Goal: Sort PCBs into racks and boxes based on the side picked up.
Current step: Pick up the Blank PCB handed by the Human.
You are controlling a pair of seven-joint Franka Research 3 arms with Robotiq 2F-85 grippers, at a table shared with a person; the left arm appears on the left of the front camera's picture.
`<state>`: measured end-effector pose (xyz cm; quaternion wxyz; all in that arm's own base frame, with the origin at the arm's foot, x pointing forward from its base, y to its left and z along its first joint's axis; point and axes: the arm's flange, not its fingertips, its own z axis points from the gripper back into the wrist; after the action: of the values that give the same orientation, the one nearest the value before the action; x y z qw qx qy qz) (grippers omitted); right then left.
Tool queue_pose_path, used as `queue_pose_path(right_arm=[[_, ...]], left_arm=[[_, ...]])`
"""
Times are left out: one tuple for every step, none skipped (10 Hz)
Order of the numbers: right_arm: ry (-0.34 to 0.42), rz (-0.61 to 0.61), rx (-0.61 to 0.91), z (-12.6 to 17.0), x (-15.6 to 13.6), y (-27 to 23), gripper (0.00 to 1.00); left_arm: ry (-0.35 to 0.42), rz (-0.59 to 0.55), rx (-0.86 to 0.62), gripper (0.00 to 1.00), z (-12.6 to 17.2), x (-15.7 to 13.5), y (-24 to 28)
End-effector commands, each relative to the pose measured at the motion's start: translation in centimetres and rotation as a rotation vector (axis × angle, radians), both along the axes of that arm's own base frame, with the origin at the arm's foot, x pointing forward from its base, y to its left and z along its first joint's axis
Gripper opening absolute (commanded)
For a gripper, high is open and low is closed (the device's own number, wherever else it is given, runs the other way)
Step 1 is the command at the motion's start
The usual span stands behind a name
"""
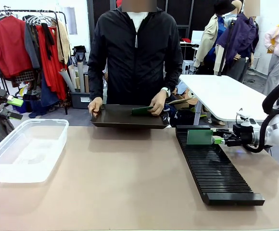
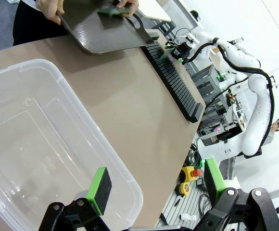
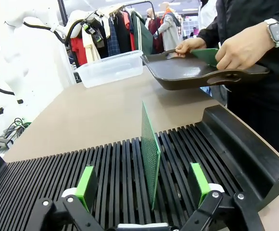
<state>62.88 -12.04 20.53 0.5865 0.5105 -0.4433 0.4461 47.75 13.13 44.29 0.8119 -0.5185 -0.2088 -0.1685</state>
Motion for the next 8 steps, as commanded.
queue_pose_path(right_arm=[[-0.010, -0.002, 0.004, 0.29, 0.32, 0.01, 1.00], [-0.010, -0.002, 0.004, 0.29, 0.32, 0.01, 1.00], [-0.010, -0.002, 0.004, 0.29, 0.32, 0.01, 1.00], [-0.010, -0.002, 0.004, 0.29, 0.32, 0.01, 1.00], [-0.010, -0.002, 0.004, 0.29, 0.32, 0.01, 1.00], [-0.010, -0.002, 0.004, 0.29, 0.32, 0.01, 1.00], [-0.010, -0.002, 0.004, 0.29, 0.32, 0.01, 1.00], [-0.010, -0.002, 0.004, 0.29, 0.32, 0.01, 1.00]], left_arm=[[0.001, 0.004, 0.003, 1.00, 0.22, -0.12, -0.08], [0.001, 0.004, 0.003, 1.00, 0.22, -0.12, -0.08], [0.001, 0.004, 0.003, 1.00, 0.22, -0.12, -0.08], [0.001, 0.004, 0.003, 1.00, 0.22, -0.12, -0.08], [0.001, 0.004, 0.003, 1.00, 0.22, -0.12, -0.08], [0.001, 0.004, 0.003, 1.00, 0.22, -0.12, -0.08], [0.001, 0.004, 0.003, 1.00, 0.22, -0.12, -0.08], [0.001, 0.004, 0.003, 1.00, 0.22, -0.12, -0.08]])
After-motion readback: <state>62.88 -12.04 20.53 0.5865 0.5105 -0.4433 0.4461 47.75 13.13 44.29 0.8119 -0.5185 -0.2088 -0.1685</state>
